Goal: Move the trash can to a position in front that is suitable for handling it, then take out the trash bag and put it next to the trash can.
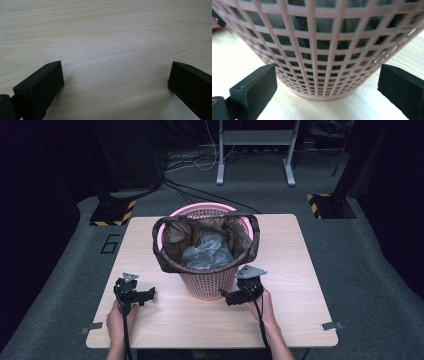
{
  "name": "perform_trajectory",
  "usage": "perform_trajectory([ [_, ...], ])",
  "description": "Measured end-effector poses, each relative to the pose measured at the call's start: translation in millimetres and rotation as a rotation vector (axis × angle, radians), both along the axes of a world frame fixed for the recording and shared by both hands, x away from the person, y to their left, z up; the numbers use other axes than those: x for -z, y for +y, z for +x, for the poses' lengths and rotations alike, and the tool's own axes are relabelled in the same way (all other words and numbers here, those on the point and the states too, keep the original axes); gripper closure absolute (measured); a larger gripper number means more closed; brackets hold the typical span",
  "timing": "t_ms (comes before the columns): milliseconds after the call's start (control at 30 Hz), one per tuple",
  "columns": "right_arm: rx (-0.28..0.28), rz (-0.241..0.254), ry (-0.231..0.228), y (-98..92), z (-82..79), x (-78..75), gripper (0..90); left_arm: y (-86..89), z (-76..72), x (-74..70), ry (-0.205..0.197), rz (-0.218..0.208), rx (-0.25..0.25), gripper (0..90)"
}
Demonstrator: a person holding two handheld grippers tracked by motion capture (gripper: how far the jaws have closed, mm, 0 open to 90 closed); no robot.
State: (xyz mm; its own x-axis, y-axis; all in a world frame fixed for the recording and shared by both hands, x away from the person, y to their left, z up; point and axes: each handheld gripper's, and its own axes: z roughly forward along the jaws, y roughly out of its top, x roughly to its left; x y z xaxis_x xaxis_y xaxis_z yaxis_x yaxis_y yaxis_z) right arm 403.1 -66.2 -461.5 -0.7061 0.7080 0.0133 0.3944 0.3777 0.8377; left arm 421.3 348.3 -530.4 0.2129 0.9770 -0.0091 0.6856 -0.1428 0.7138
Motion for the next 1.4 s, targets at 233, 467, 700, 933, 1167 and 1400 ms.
perform_trajectory([
  [233,0.037,0.022,-0.008,-24.0,-9.1,5.3,2.9,0.1,-0.1,0.0,0.001,-0.001,0.002,0.0],
  [467,0.116,0.005,0.040,-52.8,-6.9,15.8,0.0,2.2,-1.3,0.0,0.000,-0.001,0.023,0.0],
  [700,0.191,0.032,0.104,-70.2,-7.2,18.0,0.0,2.7,-2.7,0.2,-0.001,0.000,0.023,0.0],
  [933,0.189,0.002,0.178,-76.7,-6.2,14.7,2.0,2.2,-3.2,0.1,-0.002,-0.001,0.015,0.0],
  [1167,0.206,-0.005,0.178,-80.5,-1.2,5.9,3.5,-1.0,-6.1,0.0,0.001,-0.001,-0.030,0.0],
  [1400,0.212,-0.015,0.173,-83.3,0.7,-3.6,3.5,-1.0,-6.2,-0.3,-0.004,0.013,-0.019,0.1],
])
